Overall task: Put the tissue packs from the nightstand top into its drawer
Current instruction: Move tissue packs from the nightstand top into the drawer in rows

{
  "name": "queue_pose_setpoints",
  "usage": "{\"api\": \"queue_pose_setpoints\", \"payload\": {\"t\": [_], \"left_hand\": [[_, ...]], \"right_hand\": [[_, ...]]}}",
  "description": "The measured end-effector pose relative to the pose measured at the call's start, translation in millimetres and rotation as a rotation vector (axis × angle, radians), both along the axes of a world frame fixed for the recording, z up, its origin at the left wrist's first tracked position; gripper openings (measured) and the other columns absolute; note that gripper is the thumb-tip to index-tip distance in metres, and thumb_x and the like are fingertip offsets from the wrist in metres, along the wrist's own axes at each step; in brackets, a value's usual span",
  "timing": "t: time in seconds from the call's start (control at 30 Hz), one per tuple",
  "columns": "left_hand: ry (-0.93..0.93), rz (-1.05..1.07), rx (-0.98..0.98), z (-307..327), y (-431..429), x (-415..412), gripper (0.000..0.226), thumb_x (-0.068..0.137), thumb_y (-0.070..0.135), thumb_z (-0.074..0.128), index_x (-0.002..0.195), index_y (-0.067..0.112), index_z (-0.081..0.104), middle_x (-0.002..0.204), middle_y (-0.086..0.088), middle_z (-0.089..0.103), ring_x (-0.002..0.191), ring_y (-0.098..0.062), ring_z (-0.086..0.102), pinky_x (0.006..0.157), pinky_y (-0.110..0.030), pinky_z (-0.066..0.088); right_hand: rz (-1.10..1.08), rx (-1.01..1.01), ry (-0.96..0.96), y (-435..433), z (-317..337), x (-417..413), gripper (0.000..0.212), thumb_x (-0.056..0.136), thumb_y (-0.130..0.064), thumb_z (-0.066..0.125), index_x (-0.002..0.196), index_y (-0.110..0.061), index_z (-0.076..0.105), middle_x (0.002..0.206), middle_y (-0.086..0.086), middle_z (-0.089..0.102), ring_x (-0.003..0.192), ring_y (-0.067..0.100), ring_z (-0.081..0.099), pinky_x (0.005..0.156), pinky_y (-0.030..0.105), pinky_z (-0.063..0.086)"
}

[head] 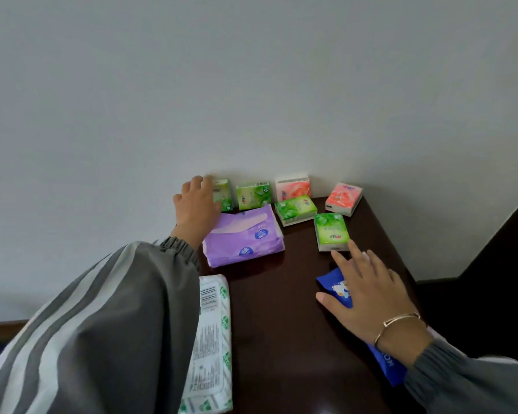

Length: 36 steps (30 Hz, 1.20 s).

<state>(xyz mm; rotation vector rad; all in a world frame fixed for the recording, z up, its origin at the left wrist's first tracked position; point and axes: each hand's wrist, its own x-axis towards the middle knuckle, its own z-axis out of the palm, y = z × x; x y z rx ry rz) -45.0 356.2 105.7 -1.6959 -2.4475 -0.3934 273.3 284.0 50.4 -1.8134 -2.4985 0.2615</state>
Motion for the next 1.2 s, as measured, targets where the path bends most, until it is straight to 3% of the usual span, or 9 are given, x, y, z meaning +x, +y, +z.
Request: {"api": "queue_pose_setpoints", "payload": {"t": [0.2, 0.3, 0.43, 0.6, 0.67, 0.77, 0.87, 1.0, 1.2], "left_hand": [[-0.038, 0.037, 0.036, -10.7, 12.5, -2.5, 0.06, 0.083, 0.024, 0.068, 0.134, 0.009, 0.04, 0.128, -0.018, 0.045, 0.118, -0.038, 0.043, 0.091, -0.05, 0.041], [-0.051, -0.004, 0.089, -11.1, 18.2, -2.4, 0.056, 0.083, 0.021, 0.07, 0.128, 0.003, 0.042, 0.126, -0.019, 0.045, 0.114, -0.038, 0.045, 0.087, -0.048, 0.044], [-0.126, -0.039, 0.138, -9.2, 18.9, 1.0, 0.041, 0.085, 0.019, 0.068, 0.111, 0.002, 0.042, 0.11, -0.02, 0.056, 0.097, -0.04, 0.054, 0.075, -0.044, 0.041], [-0.359, -0.161, 0.353, 13.2, 15.1, 3.0, 0.049, 0.08, 0.024, 0.074, 0.118, 0.007, 0.047, 0.097, -0.008, 0.058, 0.083, -0.028, 0.053, 0.074, -0.036, 0.04], [-0.4, -0.244, 0.291, 28.4, 23.2, 7.6, 0.041, 0.079, 0.024, 0.075, 0.112, 0.008, 0.057, 0.098, -0.008, 0.058, 0.086, -0.024, 0.053, 0.072, -0.029, 0.036], [-0.223, -0.376, 0.02, 35.6, 37.7, 21.1, 0.035, 0.078, 0.028, 0.076, 0.103, 0.007, 0.064, 0.109, -0.014, 0.055, 0.097, -0.027, 0.053, 0.083, -0.034, 0.043], [-0.109, -0.448, -0.209, 26.4, 47.4, 38.3, 0.041, 0.079, 0.027, 0.074, 0.11, 0.005, 0.06, 0.123, -0.015, 0.049, 0.108, -0.029, 0.051, 0.091, -0.037, 0.044], [0.003, -0.4, -0.23, 18.5, 55.3, 51.6, 0.044, 0.081, 0.036, 0.069, 0.112, 0.009, 0.053, 0.119, -0.013, 0.05, 0.103, -0.03, 0.052, 0.081, -0.035, 0.042], [0.155, -0.293, -0.245, 15.8, 58.3, 58.8, 0.062, 0.083, 0.053, 0.062, 0.125, 0.009, 0.049, 0.125, -0.015, 0.049, 0.115, -0.033, 0.047, 0.095, -0.043, 0.039]], "right_hand": [[-0.049, -0.094, 0.107, 3.6, 7.6, 3.8, 0.093, 0.068, -0.085, 0.025, 0.147, -0.04, 0.003, 0.157, -0.013, -0.012, 0.146, 0.02, -0.012, 0.116, 0.053, 0.006], [-0.085, -0.016, 0.222, 26.5, 19.0, 0.0, 0.088, 0.072, -0.078, 0.036, 0.146, -0.036, 0.013, 0.158, -0.01, 0.003, 0.147, 0.02, -0.003, 0.117, 0.052, 0.011], [0.004, 0.128, 0.23, 63.9, 23.5, -21.8, 0.083, 0.079, -0.066, 0.05, 0.147, -0.031, 0.017, 0.156, -0.002, 0.014, 0.145, 0.023, 0.01, 0.114, 0.049, 0.024], [0.003, 0.045, 0.147, 79.1, -1.0, -32.8, 0.076, 0.083, -0.066, 0.044, 0.146, -0.038, 0.012, 0.158, 0.0, 0.006, 0.143, 0.026, 0.019, 0.112, 0.052, 0.025], [0.001, 0.062, 0.174, 81.3, -3.3, -32.1, 0.069, 0.085, -0.065, 0.04, 0.145, -0.037, 0.018, 0.157, 0.0, 0.01, 0.141, 0.026, 0.024, 0.111, 0.052, 0.025], [-0.015, 0.08, 0.218, 80.7, -3.6, -33.0, 0.063, 0.087, -0.063, 0.037, 0.143, -0.035, 0.026, 0.156, 0.001, 0.016, 0.138, 0.026, 0.029, 0.111, 0.051, 0.026], [-0.005, 0.106, 0.226, 78.1, -1.4, -34.6, 0.058, 0.09, -0.057, 0.04, 0.141, -0.032, 0.03, 0.155, 0.004, 0.02, 0.135, 0.027, 0.034, 0.109, 0.047, 0.03], [0.003, 0.125, 0.251, 78.0, 0.9, -35.4, 0.058, 0.09, -0.049, 0.046, 0.142, -0.028, 0.031, 0.153, 0.006, 0.023, 0.131, 0.027, 0.038, 0.106, 0.042, 0.034], [-0.012, 0.124, 0.302, 76.8, 1.9, -33.7, 0.062, 0.088, -0.042, 0.053, 0.143, -0.022, 0.03, 0.15, 0.006, 0.027, 0.128, 0.028, 0.039, 0.105, 0.039, 0.037]]}}
